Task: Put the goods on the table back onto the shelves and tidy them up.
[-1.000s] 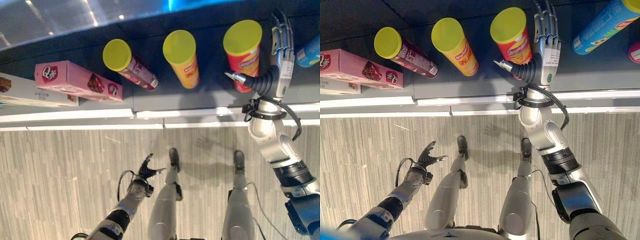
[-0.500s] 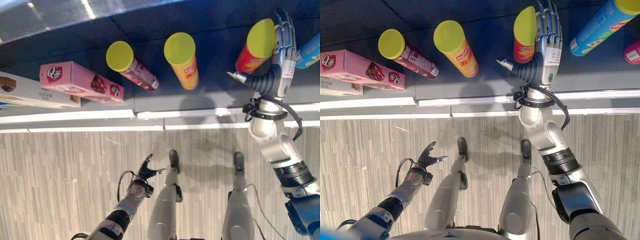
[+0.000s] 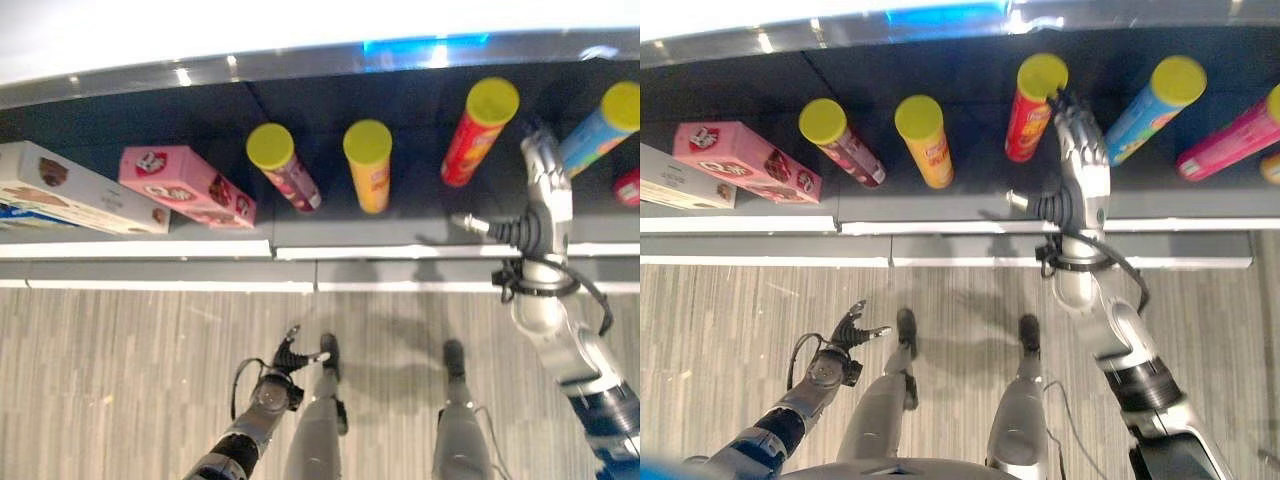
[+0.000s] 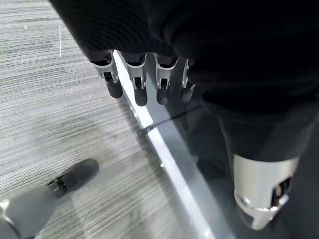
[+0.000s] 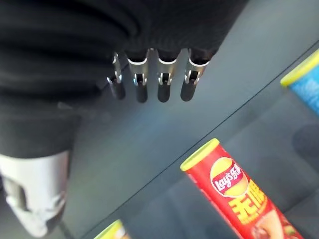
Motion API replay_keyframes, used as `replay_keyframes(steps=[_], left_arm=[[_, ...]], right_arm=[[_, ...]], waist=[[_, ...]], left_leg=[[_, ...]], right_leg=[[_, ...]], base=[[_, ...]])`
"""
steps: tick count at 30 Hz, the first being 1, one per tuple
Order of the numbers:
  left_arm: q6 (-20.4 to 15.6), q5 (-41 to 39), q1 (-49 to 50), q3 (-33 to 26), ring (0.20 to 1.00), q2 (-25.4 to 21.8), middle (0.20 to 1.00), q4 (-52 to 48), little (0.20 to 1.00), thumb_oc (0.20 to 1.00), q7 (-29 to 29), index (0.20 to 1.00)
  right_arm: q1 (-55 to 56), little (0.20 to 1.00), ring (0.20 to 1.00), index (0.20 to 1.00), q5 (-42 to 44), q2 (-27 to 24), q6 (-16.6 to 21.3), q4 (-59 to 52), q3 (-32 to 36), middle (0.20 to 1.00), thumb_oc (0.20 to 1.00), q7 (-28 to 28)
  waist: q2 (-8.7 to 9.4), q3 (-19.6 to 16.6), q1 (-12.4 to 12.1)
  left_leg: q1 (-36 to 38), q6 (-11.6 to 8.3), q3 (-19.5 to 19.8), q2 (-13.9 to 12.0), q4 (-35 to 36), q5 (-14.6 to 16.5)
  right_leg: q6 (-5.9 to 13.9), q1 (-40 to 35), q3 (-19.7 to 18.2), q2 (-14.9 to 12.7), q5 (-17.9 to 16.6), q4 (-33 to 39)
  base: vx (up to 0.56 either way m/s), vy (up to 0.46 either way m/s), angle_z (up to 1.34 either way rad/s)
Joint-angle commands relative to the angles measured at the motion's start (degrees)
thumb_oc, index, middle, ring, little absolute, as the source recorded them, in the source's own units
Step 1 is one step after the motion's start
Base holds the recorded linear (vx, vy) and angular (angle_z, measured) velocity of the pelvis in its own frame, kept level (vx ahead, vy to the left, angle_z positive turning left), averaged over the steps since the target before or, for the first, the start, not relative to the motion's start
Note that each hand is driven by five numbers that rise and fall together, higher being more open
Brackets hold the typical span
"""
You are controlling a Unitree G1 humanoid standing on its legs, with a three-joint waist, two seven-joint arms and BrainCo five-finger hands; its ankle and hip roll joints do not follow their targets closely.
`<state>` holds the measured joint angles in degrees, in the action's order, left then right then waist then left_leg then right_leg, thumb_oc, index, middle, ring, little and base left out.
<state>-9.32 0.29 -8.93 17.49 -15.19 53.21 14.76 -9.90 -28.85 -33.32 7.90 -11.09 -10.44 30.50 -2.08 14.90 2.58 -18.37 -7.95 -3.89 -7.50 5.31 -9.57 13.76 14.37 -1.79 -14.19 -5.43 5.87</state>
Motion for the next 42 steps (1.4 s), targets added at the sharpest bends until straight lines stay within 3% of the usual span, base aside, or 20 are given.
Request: replay_keyframes(steps=[1, 2, 4, 6, 10, 13, 15, 18, 19, 21, 23, 25, 26, 28, 30, 32, 34, 37, 40, 42], left_arm=[[0.19, 0.7, 0.17, -1.22, 1.0, -0.75, 1.0, 3.95, 1.0, 1.0, -0.61, 1.0], [0.18, 0.71, 0.25, -1.15, 1.0, -0.75, 1.0, 3.94, 1.0, 1.0, -0.62, 1.0], [0.41, 0.88, 1.02, -2.9, 1.0, -1.43, 1.0, 5.13, 1.0, 1.0, -1.85, 1.0], [0.41, 2.23, 2.56, -5.58, 1.0, -3.23, 1.0, 8.11, 1.0, 1.0, -7.01, 1.0], [-0.03, 3.5, 3.36, -5.42, 1.0, -4.05, 1.0, 11.33, 1.0, 1.0, -11.12, 1.0], [-0.16, 3.8, 4.37, -5.52, 1.0, -3.98, 1.0, 13.39, 1.0, 1.0, -12.99, 1.0], [-0.26, 2.54, 4.71, -5.04, 1.0, -3.87, 1.0, 14.01, 1.0, 1.0, -13.89, 1.0], [-0.23, 1.7, 4.52, -4.56, 1.0, -3.78, 1.0, 14.64, 1.0, 1.0, -13.68, 1.0], [-0.06, -0.16, 4.26, -4.73, 1.0, -2.94, 1.0, 15.22, 1.0, 1.0, -12.86, 1.0], [-0.06, -0.16, 4.23, -4.73, 1.0, -2.94, 1.0, 15.23, 1.0, 1.0, -12.86, 1.0], [-0.07, -2.78, 4.36, -5.0, 1.0, -1.9, 1.0, 15.18, 1.0, 1.0, -12.55, 1.0], [-0.05, -3.07, 4.55, -4.98, 1.0, -1.64, 1.0, 15.01, 1.0, 1.0, -12.57, 1.0], [0.28, -4.33, 4.51, -5.13, 1.0, -1.37, 1.0, 14.53, 1.0, 1.0, -12.29, 1.0], [0.29, -4.59, 4.27, -5.05, 1.0, -1.14, 1.0, 13.89, 1.0, 1.0, -11.77, 1.0], [0.48, -4.67, 4.23, -4.68, 1.0, -0.98, 1.0, 13.4, 1.0, 1.0, -12.13, 1.0], [0.54, -4.05, 4.17, -4.36, 1.0, -0.95, 1.0, 13.41, 1.0, 1.0, -12.38, 1.0], [0.66, -2.28, 3.87, -3.19, 1.0, -0.44, 1.0, 14.32, 1.0, 1.0, -13.14, 1.0], [0.73, -1.84, 3.69, -2.9, 1.0, -0.06, 1.0, 15.04, 1.0, 1.0, -13.41, 1.0], [0.7, -2.15, 3.38, -2.85, 1.0, -0.11, 1.0, 14.99, 1.0, 1.0, -13.41, 1.0], [0.55, -2.66, 3.37, -2.61, 1.0, 0.32, 1.0, 14.83, 1.0, 1.0, -13.91, 1.0]], right_arm=[[2.74, 1.0, 1.0, 1.0, 8.12, -3.84, 4.81, -4.61, 5.68, 1.0, 1.0, -6.79], [2.99, 1.0, 1.0, 1.0, 8.27, -3.87, 4.78, -4.83, 5.86, 1.0, 1.0, -6.98], [6.99, 1.0, 1.0, 1.0, 19.8, -4.91, 6.98, -4.59, 6.56, 1.0, 1.0, -15.01], [16.61, 1.0, 1.0, 1.0, 45.75, -9.73, 6.93, 1.61, 7.84, 1.0, 1.0, -35.65], [21.94, 1.0, 1.0, 1.0, 56.0, -12.33, 2.13, 16.03, 3.37, 1.0, 1.0, -49.0], [22.99, 1.0, 1.0, 1.0, 56.09, -5.89, -1.33, 33.46, -0.16, 1.0, 1.0, -52.34], [21.26, 1.0, 1.0, 1.0, 47.84, 2.65, -2.04, 54.36, -1.11, 1.0, 1.0, -48.5], [20.07, 1.0, 1.0, 1.0, 46.94, 8.24, -2.36, 65.16, 0.9, 1.0, 1.0, -44.76], [17.96, 1.0, 1.0, 1.0, 46.16, 13.8, -1.67, 75.8, 4.3, 1.0, 1.0, -39.31], [17.9, 1.0, 1.0, 1.0, 46.16, 13.82, -1.63, 75.86, 4.3, 1.0, 1.0, -39.3], [17.3, 1.0, 1.0, 1.0, 48.26, 16.43, -1.23, 81.8, 6.75, 1.0, 1.0, -36.28], [17.17, 1.0, 1.0, 1.0, 48.38, 16.37, -1.27, 82.22, 6.82, 1.0, 1.0, -36.07], [17.0, 1.0, 1.0, 1.0, 47.82, 16.1, -1.22, 81.86, 6.38, 1.0, 1.0, -35.33], [16.25, 1.0, 1.0, 1.0, 47.94, 15.02, -1.01, 81.44, 6.52, 1.0, 1.0, -34.48], [15.35, 1.0, 1.0, 1.0, 47.26, 13.95, -1.08, 81.12, 6.32, 1.0, 1.0, -33.6], [14.98, 1.0, 1.0, 1.0, 46.98, 13.4, -1.02, 81.04, 6.1, 1.0, 1.0, -33.39], [14.19, 1.0, 1.0, 1.0, 46.95, 11.99, -0.7, 80.18, 5.9, 1.0, 1.0, -33.17], [13.41, 1.0, 1.0, 1.0, 45.72, 11.88, -0.85, 80.23, 5.07, 1.0, 1.0, -33.07], [13.06, 1.0, 1.0, 1.0, 44.27, 12.29, -1.5, 80.71, 4.34, 1.0, 1.0, -32.91], [12.99, 1.0, 1.0, 1.0, 43.48, 13.14, -1.81, 81.13, 3.89, 1.0, 1.0, -32.99]], waist=[[-0.8, -2.74, 0.45], [-0.8, -2.74, 0.39], [0.18, -3.54, 1.06], [1.89, -5.57, 2.81], [3.03, -7.91, 3.85], [3.45, -9.37, 4.16], [3.25, -10.16, 4.07], [2.93, -10.47, 4.42], [2.02, -11.28, 4.78], [2.01, -11.21, 4.73], [0.51, -11.45, 4.86], [0.11, -11.39, 4.71], [-0.13, -11.03, 4.5], [0.51, -10.2, 4.72], [1.37, -9.56, 4.64], [1.84, -9.25, 4.34], [3.05, -8.7, 4.44], [3.7, -9.02, 4.44], [3.55, -9.65, 4.78], [2.69, -10.27, 5.58]], left_leg=[[5.89, -1.55, 2.95, -1.62, -0.31, 8.79], [6.0, -1.55, 2.93, -1.62, -0.31, 8.82], [7.27, -1.52, 2.6, -1.79, -0.31, 9.06], [10.35, -1.8, 1.13, -2.34, -0.31, 9.51], [13.67, -1.84, 0.02, -2.91, -0.31, 10.24], [16.54, -1.7, -0.72, -3.28, -0.31, 11.12], [18.26, -1.51, -0.79, -3.78, -0.31, 11.24], [19.37, -1.74, -1.37, -4.62, -0.31, 11.01], [20.01, -2.23, -1.85, -6.41, -0.31, 10.09], [20.07, -2.25, -1.89, -6.44, -0.31, 10.11], [19.9, -3.47, -1.75, -10.16, -0.31, 5.01], [19.75, -3.91, -1.53, -11.16, -0.31, 3.06], [18.29, -4.09, -1.23, -12.84, -0.44, -0.85], [16.13, -2.47, -4.63, -13.0, -0.76, -1.26], [15.38, -1.09, -8.45, -11.21, -1.66, 1.64], [15.07, -0.24, -7.94, -9.29, -3.77, 4.17], [15.54, 2.06, -5.2, -3.22, -12.35, 12.26], [17.45, 3.49, -0.26, 2.79, -21.39, 16.87], [19.9, 4.03, 1.86, 5.42, -22.0, 17.72], [25.09, 4.74, 1.52, 5.53, -13.86, 21.26]], right_leg=[[-1.15, 1.97, -0.6, 0.78, 1.85, -1.93], [-1.15, 1.84, -0.6, 0.77, 1.85, -1.89], [-1.08, 0.76, -0.72, 0.95, 1.94, -1.9], [-0.9, -1.09, -1.39, 1.2, 2.32, -2.49], [-0.73, -2.78, -1.92, 1.22, 3.12, -3.54], [-0.6, -4.1, -2.86, 1.41, 3.73, -4.37], [-0.94, -4.63, -3.58, 2.16, 4.85, -5.77], [-1.42, -4.82, -4.42, 3.34, 5.65, -6.75], [-2.68, -5.27, -4.91, 5.63, 7.29, -7.41], [-2.69, -5.28, -4.94, 5.67, 7.32, -7.45], [-5.37, -6.45, -5.13, 10.27, 9.36, -7.97], [-6.05, -7.08, -5.0, 11.46, 9.9, -7.71], [-7.3, -8.06, -4.49, 13.22, 10.81, -7.01], [-8.4, -9.22, -3.61, 13.91, 11.59, -6.12], [-9.1, -9.44, -2.59, 14.12, 11.57, -5.96], [-9.07, -9.5, -2.09, 14.06, 11.16, -5.8], [-9.26, -8.69, -0.6, 13.33, 9.56, -5.62], [-9.64, -7.8, 0.02, 13.53, 7.7, -5.05], [-9.47, -6.7, 0.5, 13.9, 6.48, -5.26], [-8.88, -5.43, 1.31, 14.55, 5.22, -5.81]], base=[[0.08, 0.037, 0.02], [0.07, 0.01, 0.01], [0.06, 0.015, -0.06], [0.11, 0.046, -0.06], [0.09, 0.014, -0.16], [0.12, -0.034, -0.18], [0.08, -0.113, -0.31], [0.04, -0.207, -0.19], [0.02, -0.23, -0.24], [-0.01, -0.212, -0.31], [-0.06, -0.39, -0.25], [-0.05, -0.305, -0.12], [-0.11, -0.407, -0.05], [-0.16, -0.343, 0.17], [-0.18, -0.238, 0.65], [-0.12, -0.117, 0.62], [-0.23, -0.111, 0.43], [-0.15, -0.039, 0.62], [-0.08, 0.041, 0.21], [-0.15, 0.152, 0.17]])
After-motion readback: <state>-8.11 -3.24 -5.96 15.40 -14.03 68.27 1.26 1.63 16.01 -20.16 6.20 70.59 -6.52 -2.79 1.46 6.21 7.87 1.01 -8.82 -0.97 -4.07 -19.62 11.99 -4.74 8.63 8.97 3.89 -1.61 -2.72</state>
